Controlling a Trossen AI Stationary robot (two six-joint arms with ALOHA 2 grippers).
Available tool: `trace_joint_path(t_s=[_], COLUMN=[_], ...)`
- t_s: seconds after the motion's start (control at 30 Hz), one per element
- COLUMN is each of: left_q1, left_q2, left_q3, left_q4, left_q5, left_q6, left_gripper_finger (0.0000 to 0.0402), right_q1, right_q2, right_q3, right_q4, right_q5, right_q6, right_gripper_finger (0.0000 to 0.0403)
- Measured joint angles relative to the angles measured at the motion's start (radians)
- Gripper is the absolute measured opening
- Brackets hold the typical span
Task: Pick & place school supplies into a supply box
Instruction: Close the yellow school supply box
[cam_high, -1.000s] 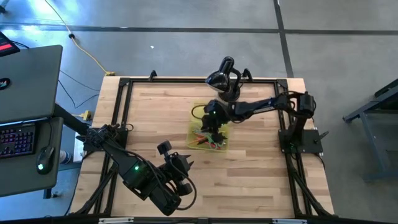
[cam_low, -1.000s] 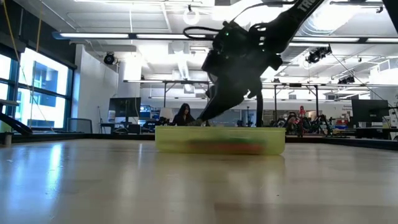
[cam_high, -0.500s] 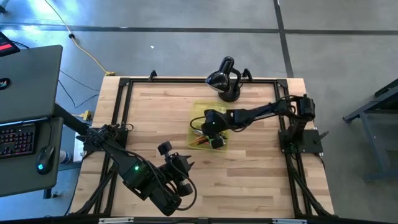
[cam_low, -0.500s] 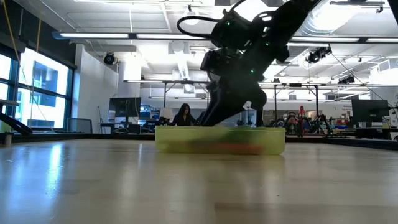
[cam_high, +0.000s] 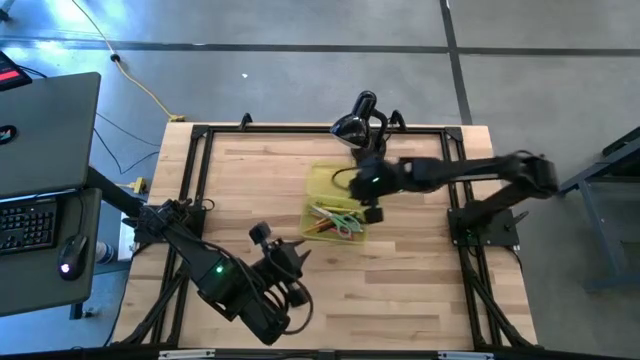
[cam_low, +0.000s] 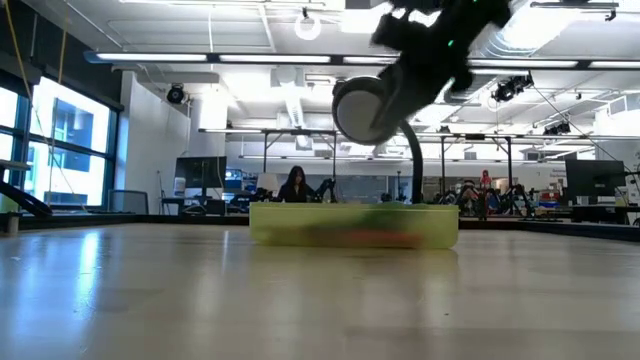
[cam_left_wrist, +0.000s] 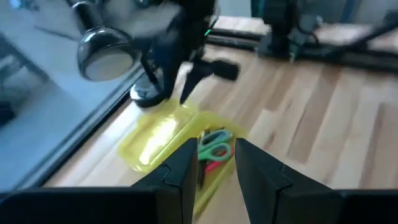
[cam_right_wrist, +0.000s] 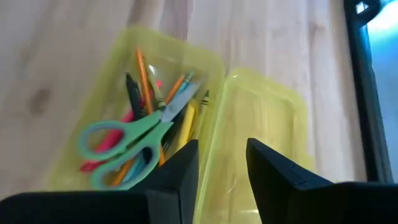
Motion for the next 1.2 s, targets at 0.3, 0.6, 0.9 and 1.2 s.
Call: trace_joint_path(t_s=[0.3, 0.6, 0.9, 1.2], left_q1=[0.023, 0.068, 0.247, 0.291], left_q2=[-0.173, -0.325, -0.692, -0.932], left_q3=[0.002, -0.084, -0.565, -1.174], left_q4=[0.004, 0.006, 0.006, 0.421], left_q5=[0.003, 0.001, 0.072, 0.115], left_q6=[0.063, 0.091, -0.167, -0.195], left_gripper_finger=[0.0138, 0.0138, 0.0138, 0.0138], right_q1=[-0.095, -0.188, -0.2, -0.2], right_q2=[-0.372, -0.709, -0.897, -0.9], right_q3=[0.001, -0.344, -0.667, -0.825], right_q4=[-0.185, -0.111, 0.219, 0.294], right_q5=[0.0, -0.096, -0.067, -0.018], right_q6=[0.111, 0.223, 0.455, 0.537], right_gripper_finger=[0.0108, 0.0067, 0.0018, 0.0002])
